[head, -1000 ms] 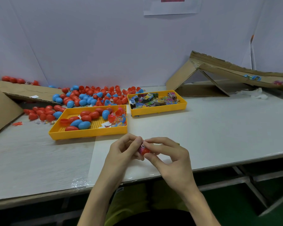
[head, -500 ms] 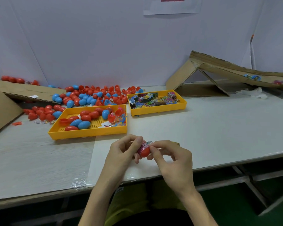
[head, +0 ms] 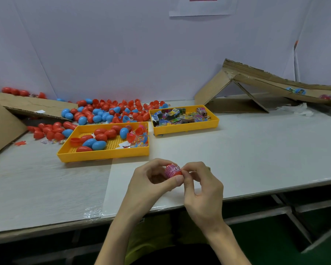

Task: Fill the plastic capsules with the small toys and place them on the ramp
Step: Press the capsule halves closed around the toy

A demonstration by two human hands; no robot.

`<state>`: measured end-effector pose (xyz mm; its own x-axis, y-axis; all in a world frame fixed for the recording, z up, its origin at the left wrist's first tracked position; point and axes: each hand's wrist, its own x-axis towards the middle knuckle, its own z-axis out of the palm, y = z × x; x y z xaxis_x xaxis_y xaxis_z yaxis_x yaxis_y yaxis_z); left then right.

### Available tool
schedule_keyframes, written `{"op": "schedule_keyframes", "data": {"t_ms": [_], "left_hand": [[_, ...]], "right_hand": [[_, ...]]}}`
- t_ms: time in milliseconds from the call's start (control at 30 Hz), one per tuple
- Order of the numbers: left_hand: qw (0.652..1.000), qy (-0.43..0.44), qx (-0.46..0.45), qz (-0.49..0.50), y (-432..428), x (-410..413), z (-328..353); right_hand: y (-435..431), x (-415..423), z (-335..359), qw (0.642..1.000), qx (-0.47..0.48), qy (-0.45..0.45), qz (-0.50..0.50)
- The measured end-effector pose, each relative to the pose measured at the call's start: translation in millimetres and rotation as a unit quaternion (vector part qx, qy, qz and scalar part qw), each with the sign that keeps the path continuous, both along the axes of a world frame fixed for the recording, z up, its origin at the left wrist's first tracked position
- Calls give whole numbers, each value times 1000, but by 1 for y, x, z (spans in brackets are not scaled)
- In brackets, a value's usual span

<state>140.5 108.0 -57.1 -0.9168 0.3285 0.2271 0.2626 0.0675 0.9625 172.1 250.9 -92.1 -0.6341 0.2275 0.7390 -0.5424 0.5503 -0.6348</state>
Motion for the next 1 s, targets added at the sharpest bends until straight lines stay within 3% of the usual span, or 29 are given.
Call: {"op": "schedule_keyframes", "data": {"t_ms": [300, 500, 667, 733, 800, 900, 1000], "left_hand": [[999, -2, 5, 32, 3, -1, -1], [998, 5, -15, 64, 2, -4, -3], [997, 16, -27, 76, 3, -3, -2], [994, 21, -35, 103, 3, -4, -3], [982, 56, -94, 154, 7, -5, -5], [950, 121, -249, 145, 15, -4, -7], [926, 122, -335, 121, 20, -4, -10]], "right_hand": [[-1, -2, -1, 1000, 12, -12, -8], [3, 1, 9, 996, 21, -61, 69], [2, 0, 11, 997, 14, -63, 52], [2, 1, 15, 994, -64, -71, 60], [8, 1, 20, 972, -204, -81, 84], [24, -7, 32, 905, -378, -159, 111], [38, -28, 46, 833, -450, -285, 150]]}}
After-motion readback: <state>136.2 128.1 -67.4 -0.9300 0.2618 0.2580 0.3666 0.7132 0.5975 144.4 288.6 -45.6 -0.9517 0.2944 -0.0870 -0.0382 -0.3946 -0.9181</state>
